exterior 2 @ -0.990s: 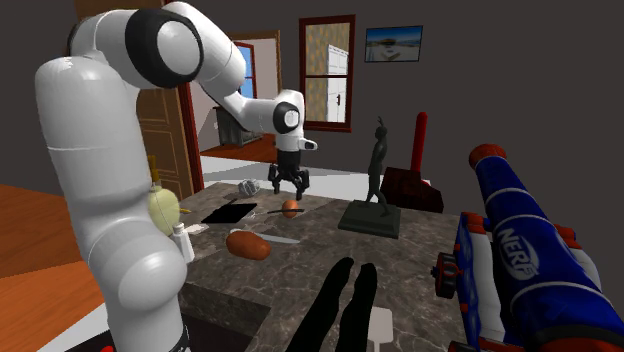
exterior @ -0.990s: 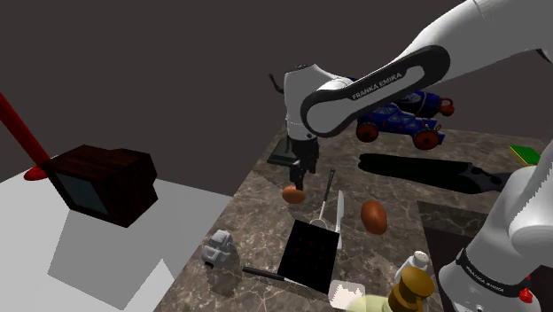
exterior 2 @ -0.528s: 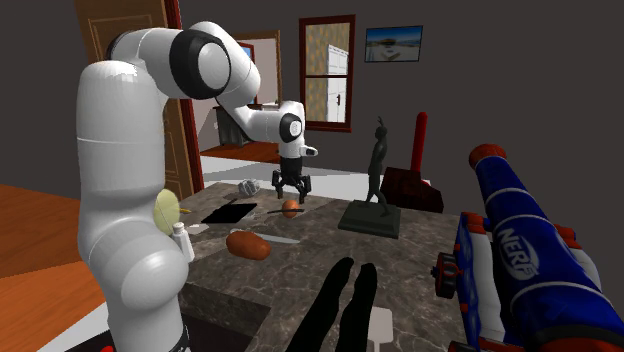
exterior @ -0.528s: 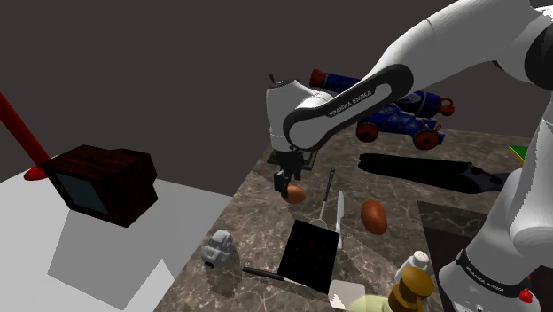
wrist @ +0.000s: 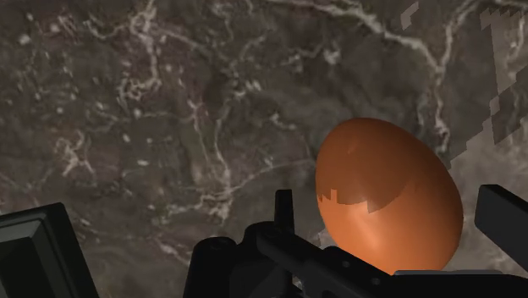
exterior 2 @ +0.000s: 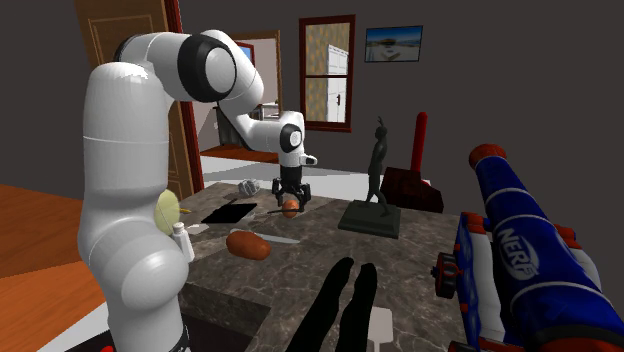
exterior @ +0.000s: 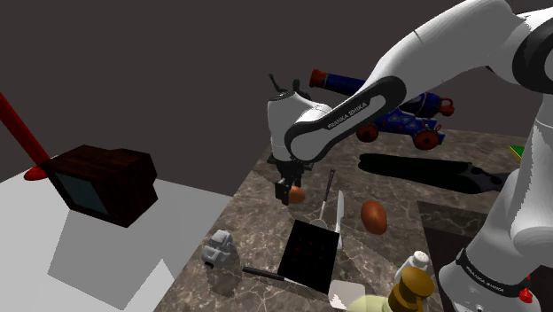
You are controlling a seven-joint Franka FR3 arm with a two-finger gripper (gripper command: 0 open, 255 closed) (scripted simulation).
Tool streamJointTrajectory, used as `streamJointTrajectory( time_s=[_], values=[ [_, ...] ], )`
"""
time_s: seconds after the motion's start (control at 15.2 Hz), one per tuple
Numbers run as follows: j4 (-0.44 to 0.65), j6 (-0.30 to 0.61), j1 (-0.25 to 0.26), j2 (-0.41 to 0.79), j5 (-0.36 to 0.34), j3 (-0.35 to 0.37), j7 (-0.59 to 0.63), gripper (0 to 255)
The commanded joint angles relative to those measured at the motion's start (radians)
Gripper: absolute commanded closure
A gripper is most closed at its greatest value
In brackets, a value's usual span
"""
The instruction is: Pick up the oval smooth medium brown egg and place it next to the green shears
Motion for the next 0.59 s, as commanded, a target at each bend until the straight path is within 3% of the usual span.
streamJointTrajectory(
  time_s=[0.0, 0.2, 0.26, 0.53],
  values=[
    [-0.001, 0.001, 0.0, 0.0, 0.0, 0.0, 0.0, 0],
    [-0.001, 0.001, 0.0, 0.0, 0.0, 0.0, 0.0, 0],
    [-0.001, 0.001, 0.0, 0.0, 0.0, 0.0, 0.0, 255],
    [-0.001, 0.001, 0.0, 0.0, 0.0, 0.0, 0.0, 255]
  ],
)
